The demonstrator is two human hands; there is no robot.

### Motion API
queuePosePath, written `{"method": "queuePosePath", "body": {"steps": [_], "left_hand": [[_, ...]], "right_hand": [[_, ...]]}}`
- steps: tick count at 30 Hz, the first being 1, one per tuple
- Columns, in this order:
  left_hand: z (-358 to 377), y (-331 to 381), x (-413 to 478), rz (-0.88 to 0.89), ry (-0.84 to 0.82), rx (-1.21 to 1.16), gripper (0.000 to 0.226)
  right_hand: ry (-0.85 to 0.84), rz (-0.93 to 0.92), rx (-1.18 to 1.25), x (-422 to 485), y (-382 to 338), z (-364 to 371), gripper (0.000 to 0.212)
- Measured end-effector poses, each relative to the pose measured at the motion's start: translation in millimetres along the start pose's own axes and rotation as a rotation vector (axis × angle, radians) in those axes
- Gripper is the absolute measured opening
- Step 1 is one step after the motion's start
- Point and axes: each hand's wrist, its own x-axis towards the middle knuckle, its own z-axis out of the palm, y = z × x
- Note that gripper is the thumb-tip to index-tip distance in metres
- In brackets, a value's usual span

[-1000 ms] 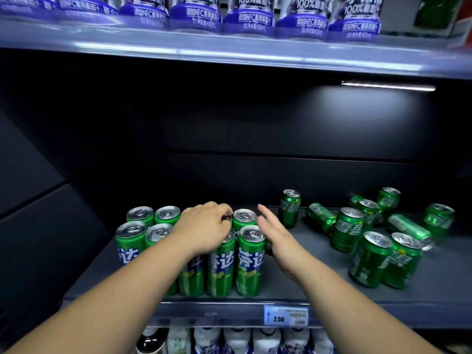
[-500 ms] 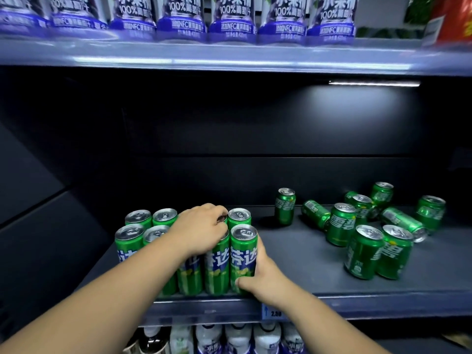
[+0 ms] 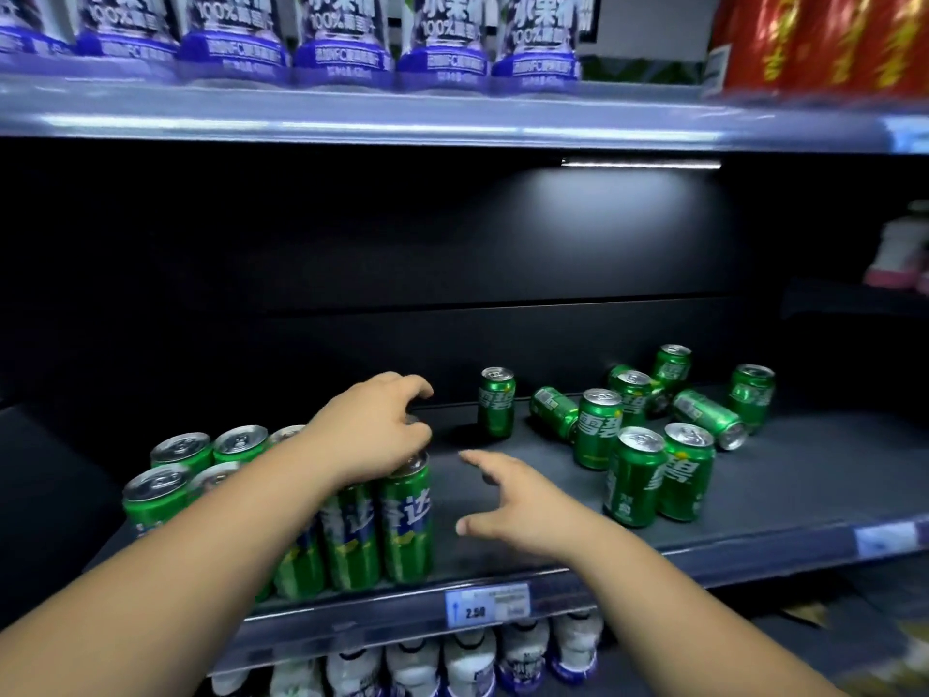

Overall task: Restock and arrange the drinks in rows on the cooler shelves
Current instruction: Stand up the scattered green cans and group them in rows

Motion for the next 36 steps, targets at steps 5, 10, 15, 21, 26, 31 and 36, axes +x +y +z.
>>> {"method": "queuePosePath", "body": {"steps": [5, 10, 15, 21, 26, 31, 36], "left_hand": [[29, 58, 21, 0.105, -0.052, -0.038, 0.055], [68, 119, 48, 0.152, -0.095, -0.055, 0.056], [107, 180, 72, 0.157, -0.139, -0.109, 0.065], [147, 215, 85, 0.080, -0.153, -0.148, 0.082], [167, 221, 85, -0.050, -0.074, -0.216, 0.089], [181, 217, 79, -0.219, -0.031, -0.571, 0.073], [177, 204, 84, -0.247, -0.093, -0.746, 0.067]], "right_hand": [[0.103, -0.054, -0.033, -24, 20, -50, 0.079], [0.219, -0.112, -0.083, -56, 58, -114, 0.071], [0.295, -0.042, -0.129, -78, 118, -176, 0.071], [0.200, 0.015, -0.146, -82, 174, -202, 0.080], [0.127, 0.013, -0.109, -68, 196, -202, 0.089], [0.146, -0.018, -0.112, -58, 209, -197, 0.074], [0.074, -0.016, -0.045, -53, 217, -202, 0.076]]}}
